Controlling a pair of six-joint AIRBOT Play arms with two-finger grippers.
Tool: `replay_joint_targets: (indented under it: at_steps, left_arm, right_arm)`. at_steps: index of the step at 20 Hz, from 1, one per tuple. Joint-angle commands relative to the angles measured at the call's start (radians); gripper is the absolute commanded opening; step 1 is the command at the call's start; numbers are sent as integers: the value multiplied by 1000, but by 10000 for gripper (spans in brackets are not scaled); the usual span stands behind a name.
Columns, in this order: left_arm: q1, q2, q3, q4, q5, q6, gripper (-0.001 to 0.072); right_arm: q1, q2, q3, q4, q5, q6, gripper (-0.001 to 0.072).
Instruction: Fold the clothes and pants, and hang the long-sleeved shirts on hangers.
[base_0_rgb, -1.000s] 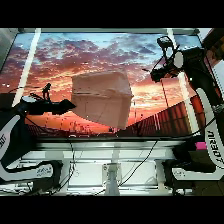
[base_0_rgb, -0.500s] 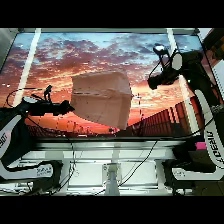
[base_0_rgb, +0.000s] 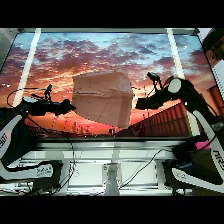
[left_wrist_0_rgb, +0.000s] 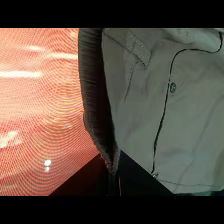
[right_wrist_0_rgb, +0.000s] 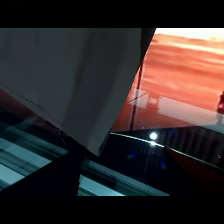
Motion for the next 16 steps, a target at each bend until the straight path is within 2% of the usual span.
replay_joint_targets:
  at_steps: [1, 3, 7, 8, 10, 16]
  left_arm:
    - [0, 0, 1, -3, 3, -4, 25]
    - [0, 0, 1, -3, 3, -4, 25]
    - [0, 0, 1, -3, 3, -4, 25]
    - [0, 0, 1, -3, 3, -3, 26]
    - [0, 0, 1, -3, 3, -3, 26]
    - [0, 0, 1, -3, 3, -3, 25]
  right_arm:
    - [19, 55, -202, 127, -183, 145, 551]
    - [59, 55, -275, 137, -255, 215, 550]
    - [144, 53, -304, 184, -349, 227, 549]
    - [156, 51, -304, 184, -362, 262, 549]
    - [167, 32, -304, 184, -350, 331, 549]
    - [167, -23, -305, 244, -288, 335, 549]
